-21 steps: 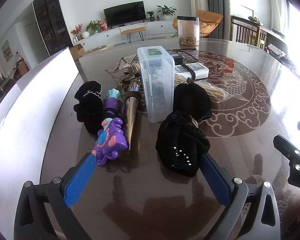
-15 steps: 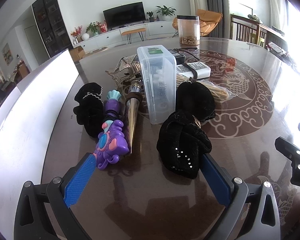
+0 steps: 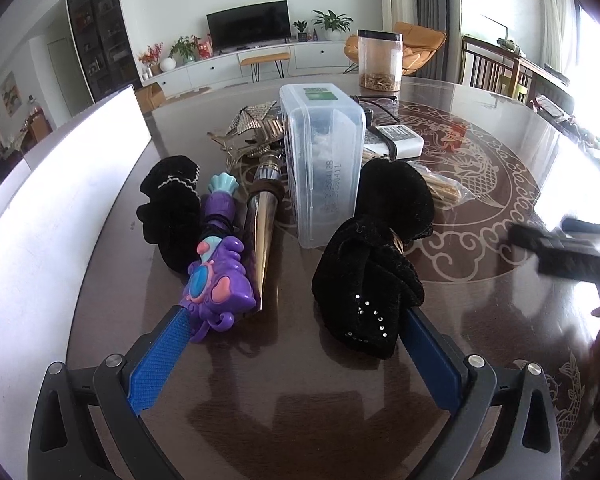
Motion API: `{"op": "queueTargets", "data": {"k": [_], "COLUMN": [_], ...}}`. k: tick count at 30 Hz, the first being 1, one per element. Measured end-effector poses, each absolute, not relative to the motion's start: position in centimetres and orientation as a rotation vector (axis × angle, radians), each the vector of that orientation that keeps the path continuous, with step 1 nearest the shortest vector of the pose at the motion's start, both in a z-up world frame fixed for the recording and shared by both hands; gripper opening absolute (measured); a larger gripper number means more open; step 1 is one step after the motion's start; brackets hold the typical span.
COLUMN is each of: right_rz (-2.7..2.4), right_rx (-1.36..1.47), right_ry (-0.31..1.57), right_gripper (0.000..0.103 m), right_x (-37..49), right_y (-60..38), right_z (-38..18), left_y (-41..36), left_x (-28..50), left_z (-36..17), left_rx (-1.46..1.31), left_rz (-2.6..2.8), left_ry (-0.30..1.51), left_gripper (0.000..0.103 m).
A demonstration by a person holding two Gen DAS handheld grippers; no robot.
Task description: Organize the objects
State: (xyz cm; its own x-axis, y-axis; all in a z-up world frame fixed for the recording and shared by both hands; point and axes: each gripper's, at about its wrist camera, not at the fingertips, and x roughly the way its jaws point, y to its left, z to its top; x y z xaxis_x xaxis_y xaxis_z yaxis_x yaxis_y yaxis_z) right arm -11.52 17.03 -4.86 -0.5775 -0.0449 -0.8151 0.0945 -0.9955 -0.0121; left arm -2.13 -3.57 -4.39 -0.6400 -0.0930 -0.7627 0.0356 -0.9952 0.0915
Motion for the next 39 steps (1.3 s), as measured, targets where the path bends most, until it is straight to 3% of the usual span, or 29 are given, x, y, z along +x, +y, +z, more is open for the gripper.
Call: {"op": "queueTargets", "data": {"k": [39], "right_rz": [-2.691], "right_rx": [1.379], "right_ry": [0.112], "right_gripper": [0.103], "right_x": [-13.8], "right_y": [16.2], "right_z": [-5.0], "left_y": [-2.5], "left_x": [-3.7], "left_z": [-5.6], "left_rx": [1.351], "left_rz": [-2.754], "left_ry": [-0.175], "left_gripper": [0.103]}}
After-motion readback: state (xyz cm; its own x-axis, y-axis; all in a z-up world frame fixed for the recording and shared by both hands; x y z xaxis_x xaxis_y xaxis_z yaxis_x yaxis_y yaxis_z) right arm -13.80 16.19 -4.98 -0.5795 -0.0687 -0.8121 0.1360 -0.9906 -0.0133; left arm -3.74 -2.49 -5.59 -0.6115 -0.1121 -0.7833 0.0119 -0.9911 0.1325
